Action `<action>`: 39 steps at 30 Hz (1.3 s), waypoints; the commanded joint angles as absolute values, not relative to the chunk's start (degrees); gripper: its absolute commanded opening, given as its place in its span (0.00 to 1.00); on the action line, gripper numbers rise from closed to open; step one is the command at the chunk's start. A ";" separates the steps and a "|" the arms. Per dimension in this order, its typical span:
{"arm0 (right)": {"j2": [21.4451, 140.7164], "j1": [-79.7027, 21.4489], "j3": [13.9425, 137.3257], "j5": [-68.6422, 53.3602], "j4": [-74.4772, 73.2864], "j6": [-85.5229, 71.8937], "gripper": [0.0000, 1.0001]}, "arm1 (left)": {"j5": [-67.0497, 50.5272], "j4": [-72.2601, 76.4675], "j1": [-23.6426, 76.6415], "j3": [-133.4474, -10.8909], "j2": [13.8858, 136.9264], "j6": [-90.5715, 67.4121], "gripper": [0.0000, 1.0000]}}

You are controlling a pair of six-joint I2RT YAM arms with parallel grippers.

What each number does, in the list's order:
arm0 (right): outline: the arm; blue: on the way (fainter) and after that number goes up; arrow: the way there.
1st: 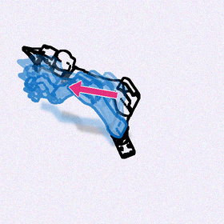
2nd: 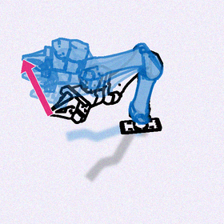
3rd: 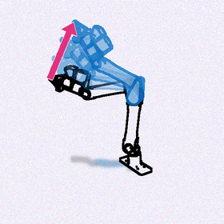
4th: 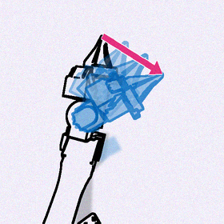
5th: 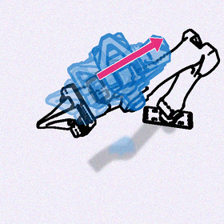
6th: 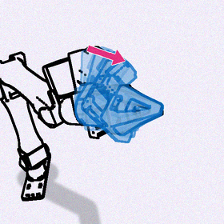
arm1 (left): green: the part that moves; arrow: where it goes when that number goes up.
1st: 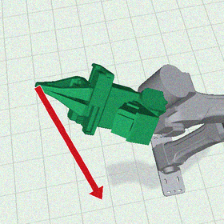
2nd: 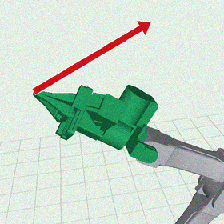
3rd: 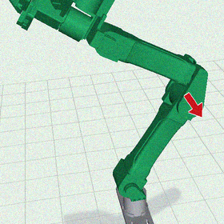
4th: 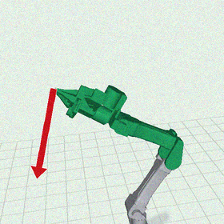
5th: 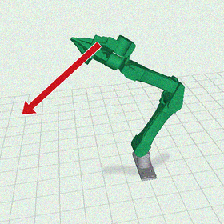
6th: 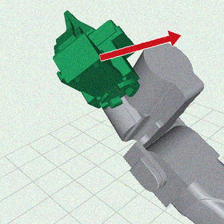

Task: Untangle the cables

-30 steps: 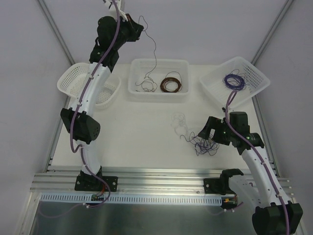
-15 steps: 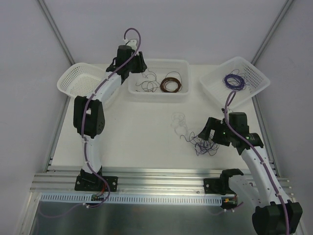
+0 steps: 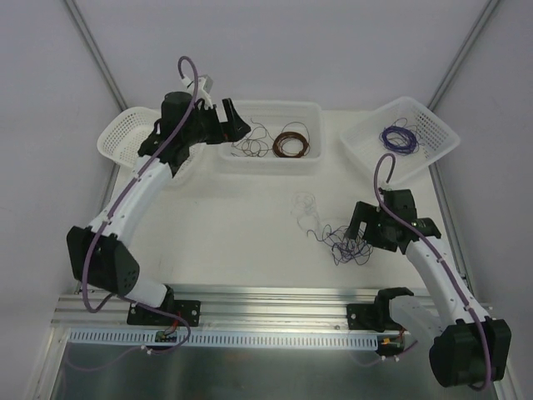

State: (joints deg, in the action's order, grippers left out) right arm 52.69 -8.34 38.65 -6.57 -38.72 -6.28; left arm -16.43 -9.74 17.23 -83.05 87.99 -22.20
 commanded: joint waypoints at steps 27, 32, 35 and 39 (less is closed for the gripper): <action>82.72 -45.88 58.89 1.38 -25.66 -15.73 0.96 | -13.89 -13.89 34.54 -41.48 57.64 -37.88 0.94; 72.63 -44.48 52.75 5.54 -26.63 -20.55 0.89 | -10.03 -13.89 38.93 -44.72 65.20 -39.02 0.90; 65.86 -42.46 44.94 4.13 -22.95 -26.61 0.81 | -8.80 -13.89 41.13 -47.97 70.56 -39.46 0.88; 59.17 -40.61 35.44 3.43 -16.80 -33.12 0.69 | -8.09 -13.80 43.06 -52.46 78.64 -39.20 0.84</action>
